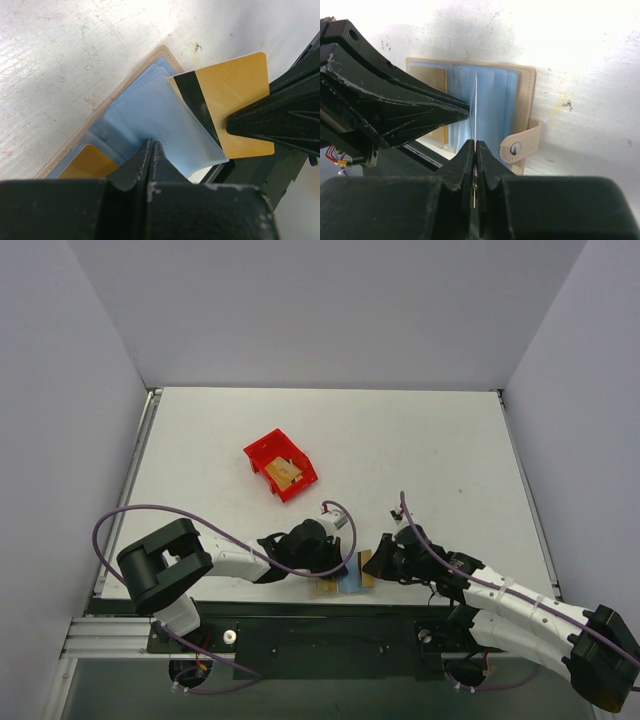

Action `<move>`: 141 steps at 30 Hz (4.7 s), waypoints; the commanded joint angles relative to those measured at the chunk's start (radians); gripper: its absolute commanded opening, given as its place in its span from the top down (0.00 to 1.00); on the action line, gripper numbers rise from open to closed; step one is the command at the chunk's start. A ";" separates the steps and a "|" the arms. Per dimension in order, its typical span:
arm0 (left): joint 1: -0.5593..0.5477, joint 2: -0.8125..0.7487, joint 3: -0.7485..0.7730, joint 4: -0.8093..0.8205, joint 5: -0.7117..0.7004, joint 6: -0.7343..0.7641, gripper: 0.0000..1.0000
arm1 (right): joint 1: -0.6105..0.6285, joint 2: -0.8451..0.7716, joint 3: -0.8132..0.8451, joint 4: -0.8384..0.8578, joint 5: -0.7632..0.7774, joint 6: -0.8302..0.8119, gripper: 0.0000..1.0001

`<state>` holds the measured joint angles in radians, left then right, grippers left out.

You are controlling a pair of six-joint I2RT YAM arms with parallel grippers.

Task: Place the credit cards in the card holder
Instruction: Insert the credit card into the card holder.

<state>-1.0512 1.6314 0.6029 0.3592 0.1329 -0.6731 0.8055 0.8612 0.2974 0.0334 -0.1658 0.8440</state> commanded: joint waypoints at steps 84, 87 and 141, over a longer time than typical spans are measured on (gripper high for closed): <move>0.151 -0.539 -0.130 -0.454 -0.191 -0.023 1.00 | 0.129 0.303 0.244 0.008 0.108 -0.220 1.00; 0.151 -0.533 -0.141 -0.454 -0.191 -0.036 1.00 | 0.109 0.315 0.230 0.052 0.014 -0.172 1.00; 0.105 -0.387 -0.218 -0.287 -0.105 -0.069 1.00 | -0.069 0.412 -0.011 0.476 -0.343 0.089 1.00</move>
<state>-0.9413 1.2346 0.3931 0.0479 0.0223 -0.7406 0.7448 1.2510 0.2901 0.4614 -0.4843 0.9241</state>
